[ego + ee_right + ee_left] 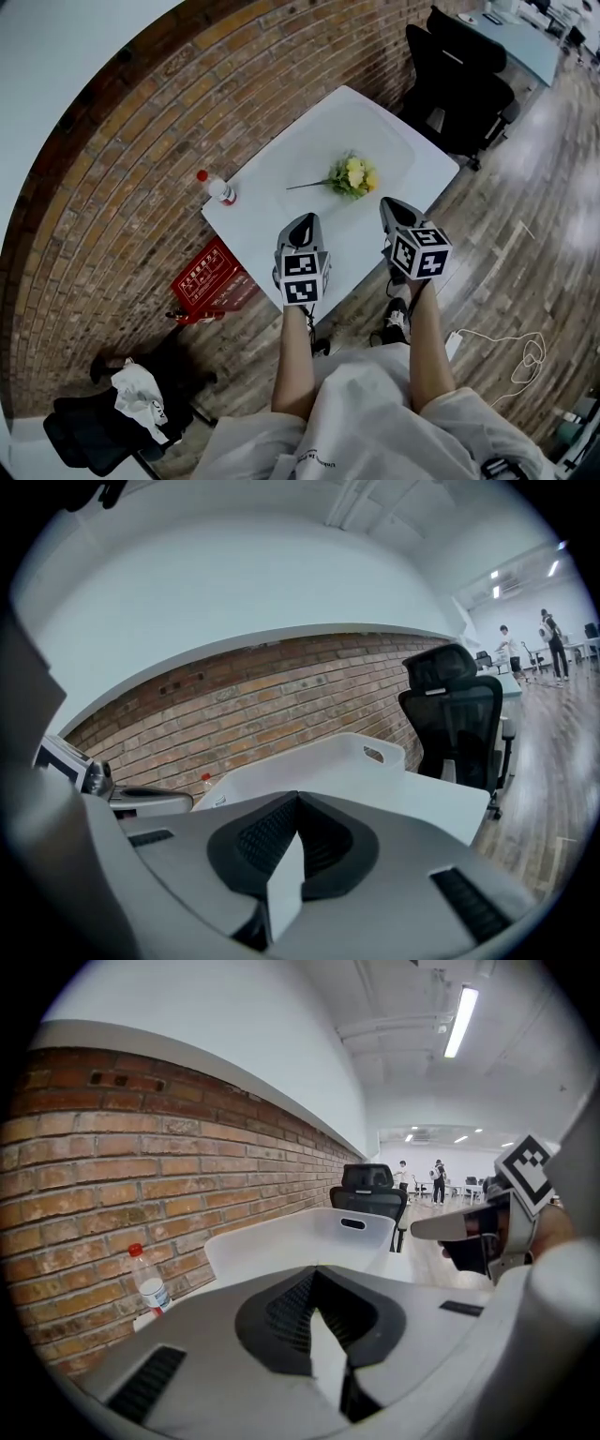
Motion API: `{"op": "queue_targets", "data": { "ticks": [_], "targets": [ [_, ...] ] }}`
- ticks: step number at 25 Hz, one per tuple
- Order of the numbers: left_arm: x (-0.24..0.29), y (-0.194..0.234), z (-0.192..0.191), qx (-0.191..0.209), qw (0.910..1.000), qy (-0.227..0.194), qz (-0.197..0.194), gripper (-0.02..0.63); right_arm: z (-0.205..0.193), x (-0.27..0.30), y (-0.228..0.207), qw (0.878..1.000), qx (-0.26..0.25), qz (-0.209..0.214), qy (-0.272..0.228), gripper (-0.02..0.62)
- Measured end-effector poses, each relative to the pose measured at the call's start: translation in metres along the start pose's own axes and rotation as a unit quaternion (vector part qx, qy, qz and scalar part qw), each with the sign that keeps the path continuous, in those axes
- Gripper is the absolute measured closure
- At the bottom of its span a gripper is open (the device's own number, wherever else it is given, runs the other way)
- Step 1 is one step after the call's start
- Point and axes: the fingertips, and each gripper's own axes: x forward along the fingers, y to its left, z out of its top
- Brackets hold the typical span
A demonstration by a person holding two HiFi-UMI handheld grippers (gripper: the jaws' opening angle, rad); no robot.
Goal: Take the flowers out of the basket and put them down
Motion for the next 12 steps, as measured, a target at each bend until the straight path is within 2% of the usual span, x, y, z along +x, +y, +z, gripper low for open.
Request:
{"op": "queue_targets", "data": {
  "ticks": [8,12],
  "targets": [
    [0.019,-0.009,-0.005,-0.001,0.999,0.014,0.042,0.581,0.011,-0.003,-0.05,1.0,0.016,0.006,-0.009,0.588],
    [0.027,0.0,-0.011,-0.031,0.9965,0.017,0.076,0.581,0.018,0.004,-0.066,1.0,-0.014,0.015,0.002,0.588]
  ]
}}
